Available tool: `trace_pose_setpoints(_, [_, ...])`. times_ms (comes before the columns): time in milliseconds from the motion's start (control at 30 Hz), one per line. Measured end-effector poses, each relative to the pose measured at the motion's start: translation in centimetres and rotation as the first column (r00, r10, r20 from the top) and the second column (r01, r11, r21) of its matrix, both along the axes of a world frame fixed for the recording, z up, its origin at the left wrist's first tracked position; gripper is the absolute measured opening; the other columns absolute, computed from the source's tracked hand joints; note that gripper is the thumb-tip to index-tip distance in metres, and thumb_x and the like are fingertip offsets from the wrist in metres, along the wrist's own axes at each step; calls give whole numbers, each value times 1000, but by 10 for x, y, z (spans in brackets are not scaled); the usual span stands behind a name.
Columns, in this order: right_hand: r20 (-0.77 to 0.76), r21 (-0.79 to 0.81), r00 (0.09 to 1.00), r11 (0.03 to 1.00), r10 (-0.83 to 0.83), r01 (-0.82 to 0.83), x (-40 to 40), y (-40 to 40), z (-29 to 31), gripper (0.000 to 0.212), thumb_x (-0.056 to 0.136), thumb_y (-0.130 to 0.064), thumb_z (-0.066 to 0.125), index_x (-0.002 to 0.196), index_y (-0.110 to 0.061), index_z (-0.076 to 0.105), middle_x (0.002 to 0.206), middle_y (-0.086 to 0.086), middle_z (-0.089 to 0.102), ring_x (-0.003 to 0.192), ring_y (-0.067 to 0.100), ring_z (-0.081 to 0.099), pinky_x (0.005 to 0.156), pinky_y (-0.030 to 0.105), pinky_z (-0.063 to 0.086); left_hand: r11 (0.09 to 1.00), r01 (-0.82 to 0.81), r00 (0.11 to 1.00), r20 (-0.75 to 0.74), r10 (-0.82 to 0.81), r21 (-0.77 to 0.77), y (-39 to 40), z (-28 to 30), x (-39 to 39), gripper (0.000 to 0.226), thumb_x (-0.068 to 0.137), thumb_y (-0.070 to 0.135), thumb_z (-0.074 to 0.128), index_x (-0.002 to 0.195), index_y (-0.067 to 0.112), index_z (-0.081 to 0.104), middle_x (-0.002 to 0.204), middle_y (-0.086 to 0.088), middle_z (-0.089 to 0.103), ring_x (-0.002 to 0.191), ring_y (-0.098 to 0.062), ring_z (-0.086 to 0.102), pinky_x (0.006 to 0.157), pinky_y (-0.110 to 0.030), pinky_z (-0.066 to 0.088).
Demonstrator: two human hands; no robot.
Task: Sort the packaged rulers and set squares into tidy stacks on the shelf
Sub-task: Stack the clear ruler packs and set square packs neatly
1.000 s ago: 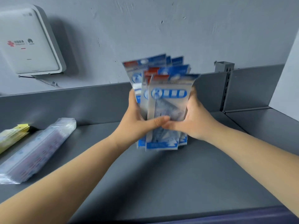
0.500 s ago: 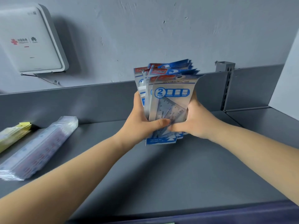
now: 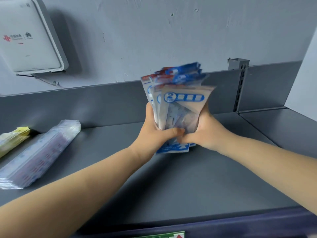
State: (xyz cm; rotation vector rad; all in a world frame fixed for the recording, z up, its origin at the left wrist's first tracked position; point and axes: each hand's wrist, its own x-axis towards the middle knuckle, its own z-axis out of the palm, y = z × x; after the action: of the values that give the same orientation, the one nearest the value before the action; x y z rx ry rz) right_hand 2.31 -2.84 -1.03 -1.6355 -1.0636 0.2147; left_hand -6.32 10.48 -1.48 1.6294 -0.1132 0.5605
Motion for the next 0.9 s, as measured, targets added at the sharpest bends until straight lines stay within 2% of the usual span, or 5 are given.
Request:
trace_pose_setpoints(133, [5,-31,1000,999,15,-15,2,-4,10,121,66,9,76,147,-21,-9,125,-29,40,114,-17,46,97,14,43,999,5,1000,-23,-6,-49,2,4,3,77,67,5,70,130,23,30,121,-6,56,109,-14,60,87,-26,52])
trace_pose_setpoints(233, [17,-87,999,996,38,-37,0,-7,4,107,67,12,74,143,-20,6,116,-27,44,97,-27,48,82,4,46,998,51,995,-90,-53,-20,-2,-6,-2,85,70,8,69,138,29,22,127,1,55,112,-10,60,87,-25,52])
trace_pose_setpoints(400, [-45,-18,998,999,36,-37,-2,-6,3,100,70,25,56,144,-19,5,111,-22,47,90,-26,52,68,2,45,997,36,998,-44,-39,-72,-13,-17,-3,81,76,7,64,138,32,19,131,4,51,115,-6,58,89,-22,51])
trace_pose_setpoints(800, [1,-8,994,994,112,-112,2,-6,20,106,61,1,55,147,-15,-5,121,-28,46,105,-25,47,79,-1,39,992,-124,986,109,124,-9,-11,13,4,85,71,3,68,140,7,18,124,-8,56,109,-8,60,87,-20,49])
trace_pose_setpoints(900, [-41,-6,992,993,119,-119,1,-8,10,100,69,19,55,147,-14,1,115,-26,49,99,-24,51,76,0,41,996,-91,993,80,89,16,-15,8,2,80,74,3,64,140,11,19,126,-5,55,112,-9,58,88,-20,49])
